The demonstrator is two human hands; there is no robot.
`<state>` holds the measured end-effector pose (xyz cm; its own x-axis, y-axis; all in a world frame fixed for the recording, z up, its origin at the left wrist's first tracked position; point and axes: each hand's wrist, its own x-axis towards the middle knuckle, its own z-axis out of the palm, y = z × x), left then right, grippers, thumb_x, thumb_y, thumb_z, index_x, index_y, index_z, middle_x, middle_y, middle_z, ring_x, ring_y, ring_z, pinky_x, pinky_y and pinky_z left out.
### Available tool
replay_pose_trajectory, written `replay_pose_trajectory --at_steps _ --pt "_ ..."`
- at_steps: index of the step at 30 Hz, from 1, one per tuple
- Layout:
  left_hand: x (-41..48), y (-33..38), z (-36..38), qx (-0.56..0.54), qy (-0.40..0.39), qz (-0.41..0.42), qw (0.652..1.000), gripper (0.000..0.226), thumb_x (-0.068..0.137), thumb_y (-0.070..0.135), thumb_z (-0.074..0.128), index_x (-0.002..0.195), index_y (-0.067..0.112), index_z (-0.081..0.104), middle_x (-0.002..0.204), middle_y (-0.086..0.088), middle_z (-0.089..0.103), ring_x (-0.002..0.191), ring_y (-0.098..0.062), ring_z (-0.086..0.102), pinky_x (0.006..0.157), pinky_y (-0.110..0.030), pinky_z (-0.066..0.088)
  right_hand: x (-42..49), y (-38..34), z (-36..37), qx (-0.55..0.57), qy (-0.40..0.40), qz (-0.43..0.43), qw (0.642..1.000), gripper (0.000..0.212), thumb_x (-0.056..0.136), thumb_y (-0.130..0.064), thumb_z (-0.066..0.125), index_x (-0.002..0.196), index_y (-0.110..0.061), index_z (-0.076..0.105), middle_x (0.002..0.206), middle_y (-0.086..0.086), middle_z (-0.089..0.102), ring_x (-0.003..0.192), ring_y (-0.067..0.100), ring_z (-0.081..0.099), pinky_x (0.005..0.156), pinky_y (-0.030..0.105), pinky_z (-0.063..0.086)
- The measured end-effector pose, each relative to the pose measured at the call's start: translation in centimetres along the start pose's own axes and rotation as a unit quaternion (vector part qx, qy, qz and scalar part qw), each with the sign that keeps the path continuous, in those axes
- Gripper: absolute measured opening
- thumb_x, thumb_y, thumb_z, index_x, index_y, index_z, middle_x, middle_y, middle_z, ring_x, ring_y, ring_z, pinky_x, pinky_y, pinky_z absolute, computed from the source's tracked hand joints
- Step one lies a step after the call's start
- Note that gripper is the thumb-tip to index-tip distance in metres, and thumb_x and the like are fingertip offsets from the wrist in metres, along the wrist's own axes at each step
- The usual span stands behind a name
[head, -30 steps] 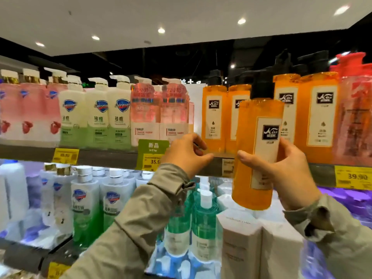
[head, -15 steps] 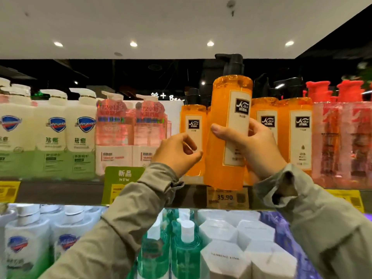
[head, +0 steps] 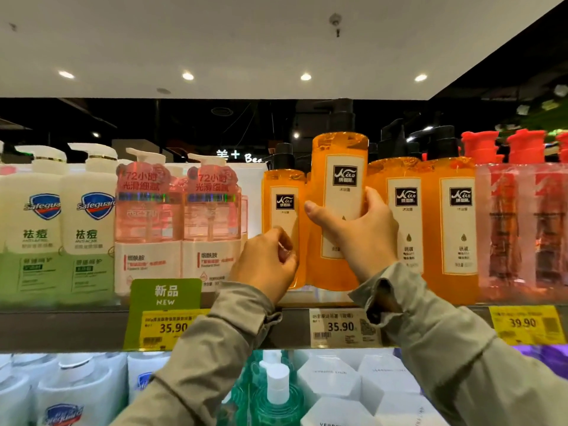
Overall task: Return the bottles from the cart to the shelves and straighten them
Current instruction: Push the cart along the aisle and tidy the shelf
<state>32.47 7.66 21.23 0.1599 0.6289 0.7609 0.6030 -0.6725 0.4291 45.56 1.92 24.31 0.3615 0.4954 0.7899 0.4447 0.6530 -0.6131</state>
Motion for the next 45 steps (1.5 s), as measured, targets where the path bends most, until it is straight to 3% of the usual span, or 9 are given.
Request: replay_pose_trajectory --at_steps 11,15,20,28,31,35,39,43,45 --pt "-0.1 -0.2 0.1 0.028 -0.005 0.002 1.0 0.01 0.085 0.025 0.064 0.082 0.027 0.055 0.077 0.007 0.061 0.076 -0.012 0.062 0.077 -0.037 0.056 -1.0 2.2 0.6 -0.067 -0.027 -0.03 0.997 0.065 0.071 -0.042 0.077 0.121 -0.015 0.045 0.099 -0.01 0.057 0.079 -0.003 0.053 0.059 0.002 0.045" --pt "-0.2 -0.1 -0.2 0.029 -0.012 -0.003 0.999 0.01 0.085 0.026 0.064 0.082 0.026 0.055 0.075 0.008 0.06 0.076 -0.013 0.061 0.078 -0.036 0.055 -1.1 2.8 0.9 -0.093 -0.027 -0.037 0.995 0.098 0.071 -0.043 0.077 0.146 -0.015 0.021 0.126 0.001 0.053 0.111 0.014 0.055 0.083 0.016 0.047" --pt "-0.2 -0.2 -0.2 0.029 -0.02 -0.007 0.999 0.009 0.084 0.025 0.065 0.082 0.023 0.058 0.069 0.011 0.055 0.073 -0.013 0.06 0.074 -0.031 0.053 -2.0 3.0 0.8 -0.113 -0.001 -0.093 0.989 0.097 0.076 -0.031 0.077 0.147 -0.011 0.014 0.137 0.009 0.042 0.113 0.007 0.042 0.075 -0.011 0.029" --pt "0.0 -0.3 -0.4 0.013 -0.059 -0.012 0.998 0.012 0.087 0.026 0.065 0.084 0.02 0.056 0.072 0.006 0.057 0.068 -0.014 0.06 0.072 -0.033 0.056 -1.9 3.3 0.9 -0.159 0.02 -0.124 0.979 0.098 0.076 -0.035 0.075 0.149 -0.007 0.015 0.145 0.01 0.034 0.118 0.001 0.026 0.077 -0.016 0.012" --pt "-0.1 -0.3 -0.5 0.014 -0.065 -0.011 0.998 0.012 0.087 0.026 0.066 0.084 0.019 0.056 0.072 0.003 0.059 0.067 -0.016 0.061 0.074 -0.037 0.057 -2.0 3.3 1.1 -0.161 0.04 -0.134 0.977 0.099 0.075 -0.035 0.076 0.148 -0.005 0.017 0.146 0.011 0.034 0.127 0.012 0.03 0.081 -0.015 0.009" --pt "-0.1 -0.3 -0.5 0.006 -0.062 -0.009 0.998 0.012 0.086 0.025 0.066 0.085 0.018 0.057 0.074 0.001 0.061 0.069 -0.018 0.063 0.074 -0.039 0.058 -2.3 3.7 1.0 -0.21 0.076 -0.199 0.954 0.095 0.073 -0.03 0.081 0.144 0.002 0.027 0.143 0.019 0.038 0.128 0.017 0.03 0.102 0.001 0.012" --pt "-0.1 -0.4 -0.4 0.003 -0.064 -0.01 0.998 0.012 0.086 0.026 0.067 0.084 0.019 0.057 0.074 0.001 0.061 0.069 -0.017 0.063 0.074 -0.039 0.058 -2.4 3.9 1.1 -0.22 0.092 -0.226 0.945 0.092 0.072 -0.024 0.082 0.142 0.006 0.03 0.142 0.023 0.038 0.128 0.017 0.027 0.106 0.003 0.01" --pt "0.0 -0.5 -0.4 0.003 -0.064 -0.013 0.998 0.014 0.084 0.026 0.068 0.08 0.02 0.056 0.074 0.0 0.062 0.07 -0.018 0.063 0.075 -0.039 0.058 -2.5 3.8 1.4 -0.237 0.103 -0.233 0.937 0.09 0.073 -0.022 0.081 0.142 0.006 0.03 0.144 0.023 0.036 0.132 0.02 0.026 0.109 0.027 0.027" --pt "0.0 -0.5 -0.4 0.005 -0.065 -0.017 0.998 0.014 0.084 0.027 0.068 0.081 0.02 0.057 0.075 0.0 0.062 0.071 -0.019 0.063 0.075 -0.039 0.057 -2.4 3.9 1.4 -0.237 0.106 -0.23 0.938 0.089 0.074 -0.021 0.081 0.142 0.005 0.03 0.145 0.022 0.036 0.134 0.024 0.028 0.11 0.032 0.029"
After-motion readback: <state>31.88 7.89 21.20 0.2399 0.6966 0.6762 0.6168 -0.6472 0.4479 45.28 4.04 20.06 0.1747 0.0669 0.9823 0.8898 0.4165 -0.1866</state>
